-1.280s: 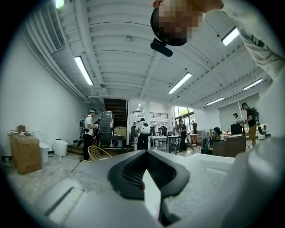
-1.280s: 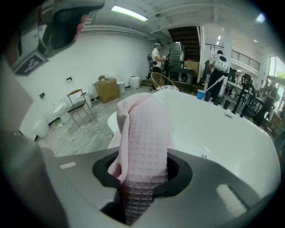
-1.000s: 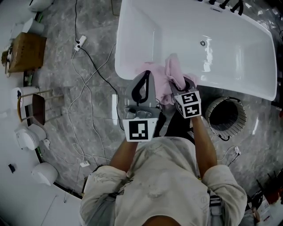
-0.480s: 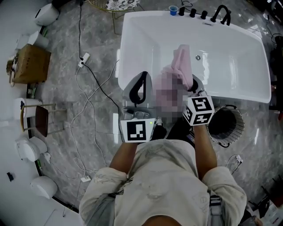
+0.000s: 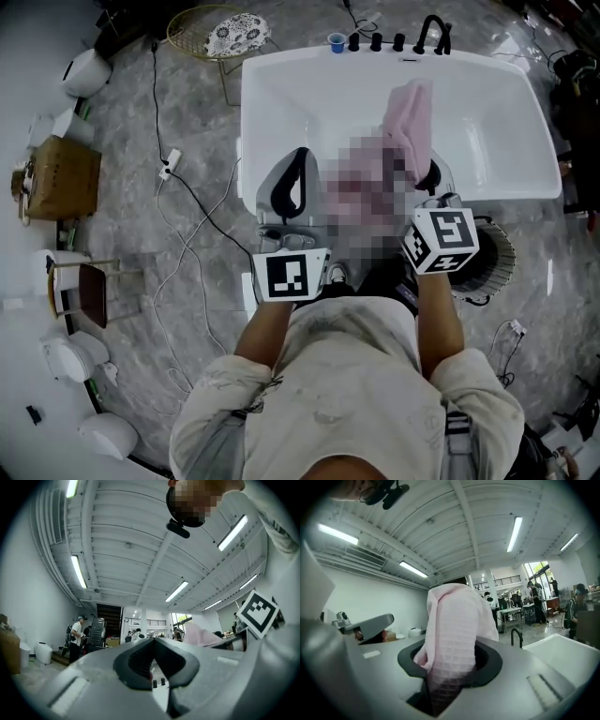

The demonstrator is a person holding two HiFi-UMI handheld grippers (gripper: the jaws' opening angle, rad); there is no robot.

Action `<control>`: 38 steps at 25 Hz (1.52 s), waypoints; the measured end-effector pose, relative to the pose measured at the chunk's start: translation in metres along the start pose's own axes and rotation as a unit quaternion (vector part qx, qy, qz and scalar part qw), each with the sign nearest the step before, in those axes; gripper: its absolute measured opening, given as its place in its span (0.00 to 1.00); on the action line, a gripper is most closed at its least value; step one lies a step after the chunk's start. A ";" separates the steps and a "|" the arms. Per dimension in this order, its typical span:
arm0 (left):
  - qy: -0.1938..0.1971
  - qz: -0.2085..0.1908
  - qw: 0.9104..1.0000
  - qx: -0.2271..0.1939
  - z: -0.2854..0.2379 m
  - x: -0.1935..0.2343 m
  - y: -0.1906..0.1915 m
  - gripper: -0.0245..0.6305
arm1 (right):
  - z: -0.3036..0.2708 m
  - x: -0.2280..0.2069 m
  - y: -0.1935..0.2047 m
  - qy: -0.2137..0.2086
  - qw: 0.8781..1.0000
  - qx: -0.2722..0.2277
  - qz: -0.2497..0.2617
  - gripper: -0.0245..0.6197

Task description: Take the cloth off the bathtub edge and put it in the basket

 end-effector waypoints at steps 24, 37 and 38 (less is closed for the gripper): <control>0.303 0.073 0.947 -0.074 -0.088 -0.213 -0.028 0.04 | 0.217 -0.135 -0.057 0.313 0.940 -0.135 -0.018 0.26; 0.455 0.125 0.876 -0.104 -0.100 -0.356 -0.060 0.04 | 0.360 -0.179 -0.071 0.493 0.849 -0.191 -0.019 0.26; 0.464 0.128 0.870 -0.105 -0.100 -0.364 -0.061 0.04 | 0.368 -0.180 -0.071 0.502 0.842 -0.195 -0.019 0.26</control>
Point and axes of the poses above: the fingertips, and each gripper's own axes: z backward along the fingers, x to its left, y out of its underside, the point moved 7 cm from there along z, backward along the fingers, and after that the axes turned 11 degrees about -z, right-handed, at the moved point
